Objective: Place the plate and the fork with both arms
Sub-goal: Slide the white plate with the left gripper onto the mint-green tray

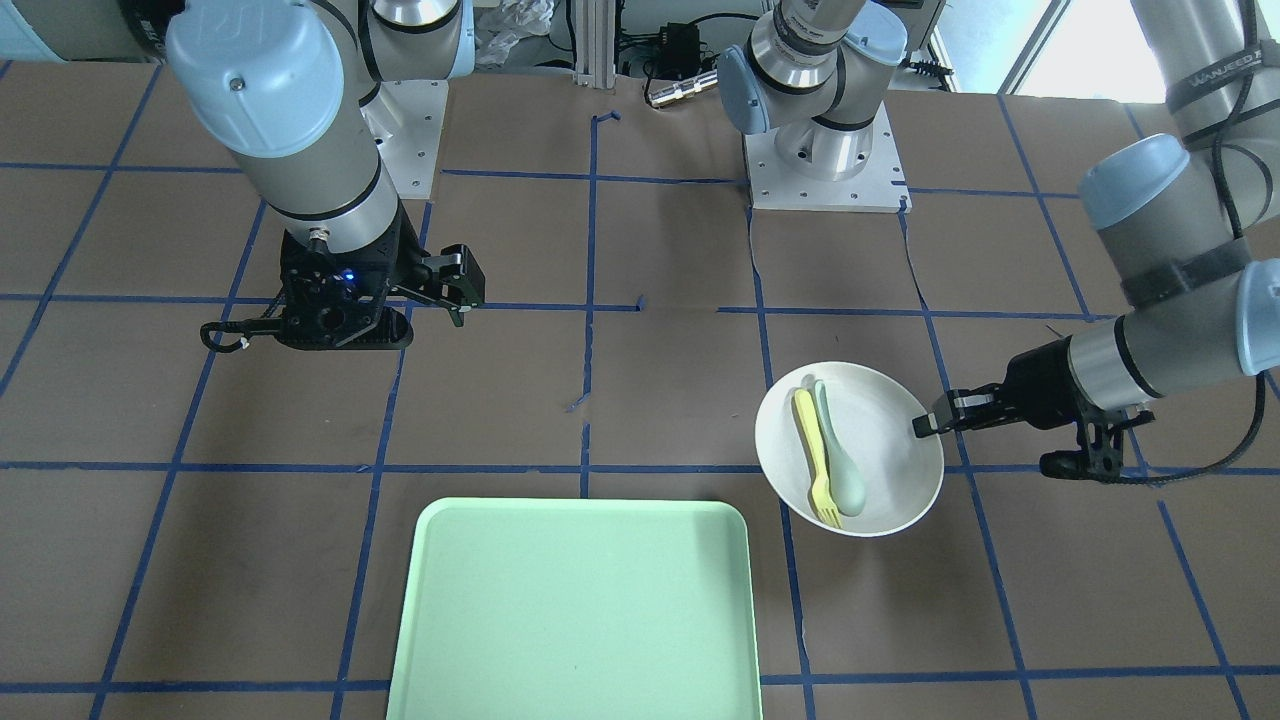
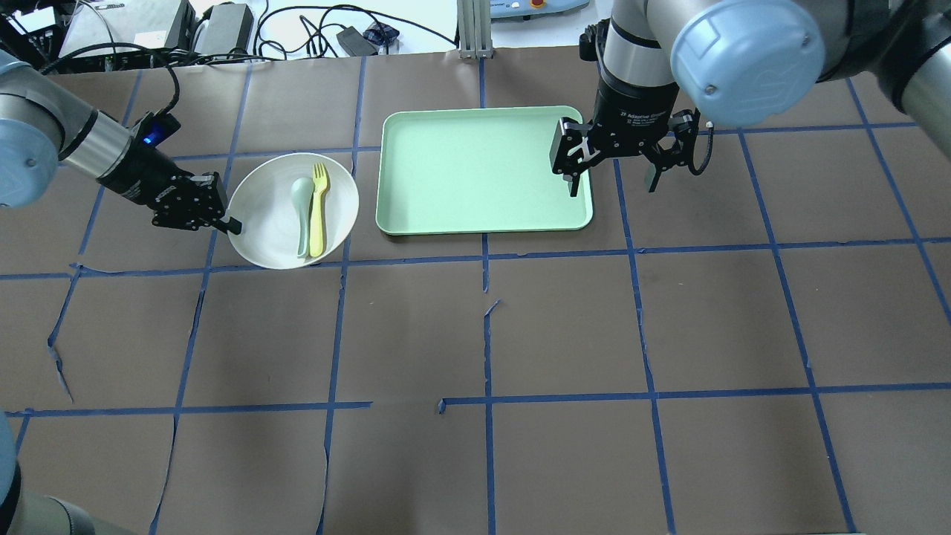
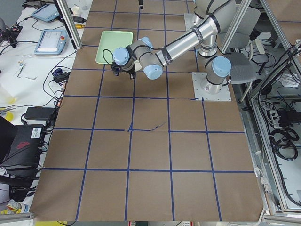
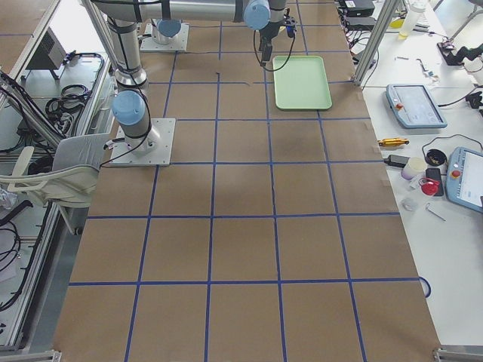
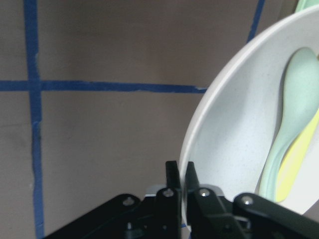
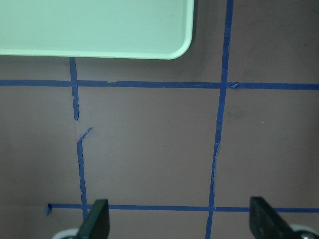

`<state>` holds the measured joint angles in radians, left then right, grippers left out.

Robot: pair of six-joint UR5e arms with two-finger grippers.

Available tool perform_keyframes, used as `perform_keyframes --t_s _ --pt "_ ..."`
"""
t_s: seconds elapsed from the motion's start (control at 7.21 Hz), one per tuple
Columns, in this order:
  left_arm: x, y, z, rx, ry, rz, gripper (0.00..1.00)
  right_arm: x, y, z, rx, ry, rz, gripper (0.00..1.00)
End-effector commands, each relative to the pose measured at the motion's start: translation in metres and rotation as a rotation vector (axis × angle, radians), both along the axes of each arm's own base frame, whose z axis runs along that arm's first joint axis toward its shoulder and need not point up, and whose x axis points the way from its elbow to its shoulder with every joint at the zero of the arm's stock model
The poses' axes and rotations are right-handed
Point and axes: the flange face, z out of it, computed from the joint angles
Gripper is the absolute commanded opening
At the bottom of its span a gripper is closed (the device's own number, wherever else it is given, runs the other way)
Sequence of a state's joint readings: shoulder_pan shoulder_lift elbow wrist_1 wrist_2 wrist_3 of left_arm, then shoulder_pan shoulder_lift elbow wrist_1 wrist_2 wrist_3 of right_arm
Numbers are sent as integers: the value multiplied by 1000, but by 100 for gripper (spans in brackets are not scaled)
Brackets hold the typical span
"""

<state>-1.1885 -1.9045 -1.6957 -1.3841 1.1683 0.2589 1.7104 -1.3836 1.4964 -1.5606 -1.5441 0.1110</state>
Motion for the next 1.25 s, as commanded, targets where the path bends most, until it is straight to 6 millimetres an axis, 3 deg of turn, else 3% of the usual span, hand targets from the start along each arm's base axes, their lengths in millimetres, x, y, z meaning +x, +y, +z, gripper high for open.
perform_keyframes --t_s 0.0,0.14,0.28,0.69,0.83,1.11 --pt "-84 -53 -11 -49 -25 -3 0 -2 0 0 -1 7 5 100" --pt "-127 -85 -7 -58 -35 -23 0 -2 0 -1 1 11 5 100" --pt "-169 -111 -16 -47 -39 -21 0 -2 0 -1 3 10 5 100" --pt "-247 -139 -50 -32 -44 -22 0 -2 1 -3 6 11 5 100" --pt "-263 -142 -61 -41 -44 -39 0 -2 1 -3 6 11 6 100" --pt "-268 -149 -87 -77 -41 -62 0 -2 1 -3 6 9 5 100"
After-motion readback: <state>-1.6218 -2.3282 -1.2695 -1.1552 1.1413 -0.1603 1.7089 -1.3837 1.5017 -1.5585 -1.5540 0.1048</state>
